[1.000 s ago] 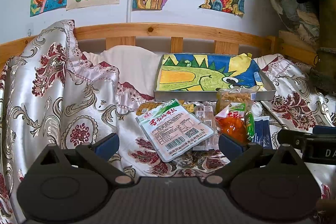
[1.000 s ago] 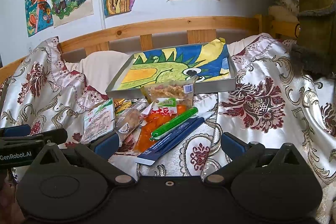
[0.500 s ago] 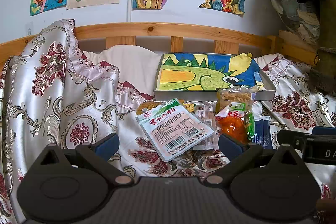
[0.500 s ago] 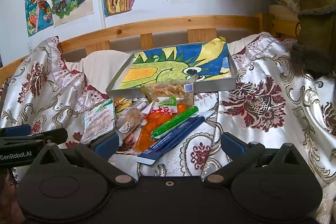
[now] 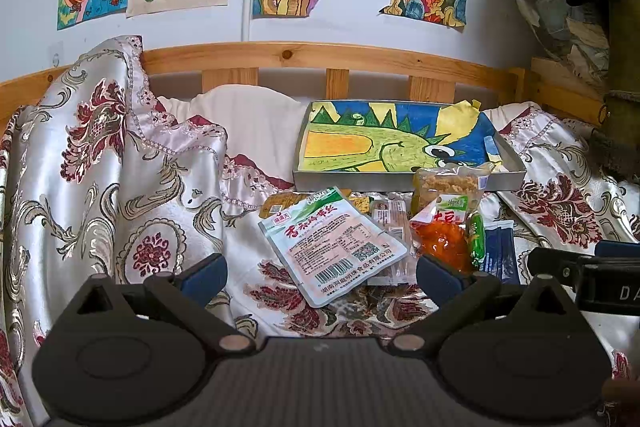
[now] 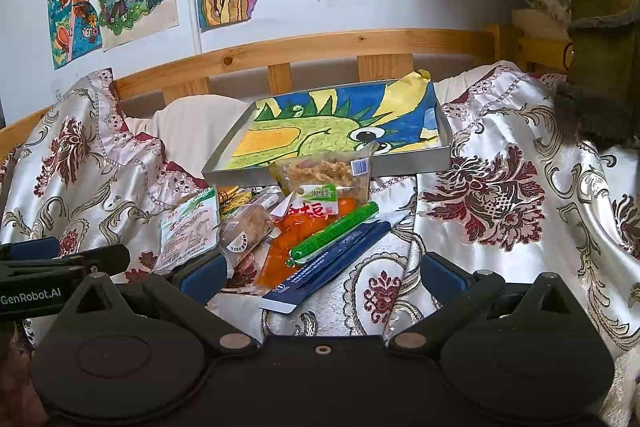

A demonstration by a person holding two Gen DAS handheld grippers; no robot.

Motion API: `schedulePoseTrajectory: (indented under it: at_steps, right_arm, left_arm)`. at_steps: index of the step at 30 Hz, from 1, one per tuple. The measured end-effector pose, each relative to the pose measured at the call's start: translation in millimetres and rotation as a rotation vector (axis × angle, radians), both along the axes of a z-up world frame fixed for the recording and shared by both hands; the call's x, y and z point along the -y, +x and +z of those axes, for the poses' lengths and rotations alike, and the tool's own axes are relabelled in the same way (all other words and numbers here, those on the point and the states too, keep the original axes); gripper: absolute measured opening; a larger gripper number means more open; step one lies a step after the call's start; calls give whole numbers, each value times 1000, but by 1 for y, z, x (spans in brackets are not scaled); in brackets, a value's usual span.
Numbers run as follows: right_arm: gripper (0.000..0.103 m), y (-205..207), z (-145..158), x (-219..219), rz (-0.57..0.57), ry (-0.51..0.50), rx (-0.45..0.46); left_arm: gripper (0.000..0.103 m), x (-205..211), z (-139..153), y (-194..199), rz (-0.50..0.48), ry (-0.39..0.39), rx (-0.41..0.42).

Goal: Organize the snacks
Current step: 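Reach left tool to white kelp packet while right tool reaches green stick snack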

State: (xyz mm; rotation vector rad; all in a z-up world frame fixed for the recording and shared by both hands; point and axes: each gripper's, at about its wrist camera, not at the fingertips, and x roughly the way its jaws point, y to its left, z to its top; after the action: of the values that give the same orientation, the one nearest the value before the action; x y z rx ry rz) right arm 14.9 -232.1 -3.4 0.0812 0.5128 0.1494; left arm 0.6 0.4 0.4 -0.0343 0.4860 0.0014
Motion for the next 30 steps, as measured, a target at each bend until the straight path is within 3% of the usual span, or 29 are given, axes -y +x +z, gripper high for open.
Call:
schedulePoseTrajectory:
  at_steps: [6,9,15,24,30]
  right_arm:
    - [102,3,5,3,2,-2,-2]
    - [102,-3,-8,-9,12,-10,-8]
    - [102,7,4,-8,47,-40,16]
    - [102,26,11,-16,126,-104,42]
    - [102,52,7,-21,176,-151,16]
  left_arm:
    - [103,0,-3,1,7,0,-11]
    - [103,-1,-6,5,25,-1,-38]
    - [103,-4,-10,17,53,6,-96]
    - [103,-16,-9,59,91,-51,-232]
    - [102,-16,-4,93,67,-59,-286]
